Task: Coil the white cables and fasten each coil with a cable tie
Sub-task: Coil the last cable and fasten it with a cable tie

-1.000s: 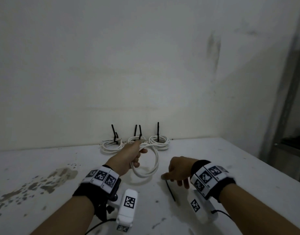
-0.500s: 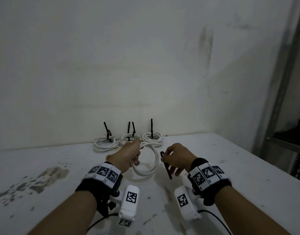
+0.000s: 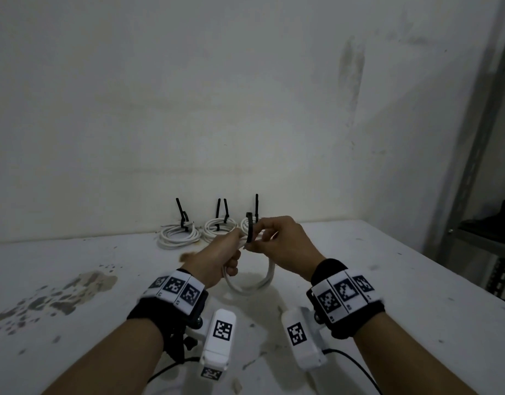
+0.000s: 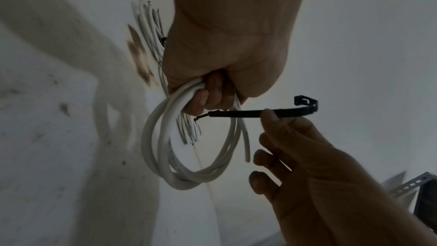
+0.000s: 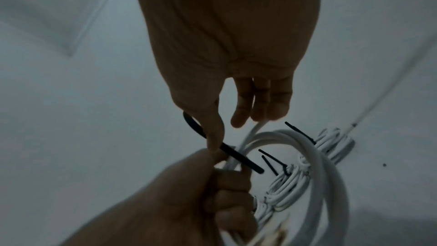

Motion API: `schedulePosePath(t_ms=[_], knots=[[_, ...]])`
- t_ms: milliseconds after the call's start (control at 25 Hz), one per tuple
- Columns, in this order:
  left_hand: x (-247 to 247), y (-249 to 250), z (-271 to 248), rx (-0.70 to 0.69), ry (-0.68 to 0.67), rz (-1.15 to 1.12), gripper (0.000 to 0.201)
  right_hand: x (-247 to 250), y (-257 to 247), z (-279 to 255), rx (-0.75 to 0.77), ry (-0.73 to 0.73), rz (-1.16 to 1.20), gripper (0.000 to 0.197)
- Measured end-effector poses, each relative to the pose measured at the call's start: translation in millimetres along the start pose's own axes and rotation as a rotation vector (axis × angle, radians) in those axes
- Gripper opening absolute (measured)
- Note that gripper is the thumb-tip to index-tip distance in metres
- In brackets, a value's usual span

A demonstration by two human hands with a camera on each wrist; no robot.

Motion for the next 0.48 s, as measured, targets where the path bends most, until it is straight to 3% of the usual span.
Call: schedulePosePath(t_ms=[160, 320, 480], knots=[[1.3, -0.9, -7.5, 0.003, -0.056, -0.023, 0.033, -4.8, -0.5, -1.9, 0.086, 0.090, -0.260, 0.008], [1.6, -4.1, -11.0, 0.025, -0.094, -0.041, 0.036, -7.6, 7.9, -1.2, 0.120, 0.112, -0.270, 0.009], [0.7, -8.6, -13.8, 0.141, -0.247, -0.176, 0.040, -9.9, 13.7, -1.3, 0.199, 0.149, -0.325, 0.008]])
Point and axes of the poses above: each hand's wrist, its own z-axis towards the middle knuckle, its own x-axis out of the back of the hand, y = z × x, the point moved 3 cm from there along z, towards the middle knuckle, and after that the axes turned 8 degrees about -y, right-handed, at the moved point
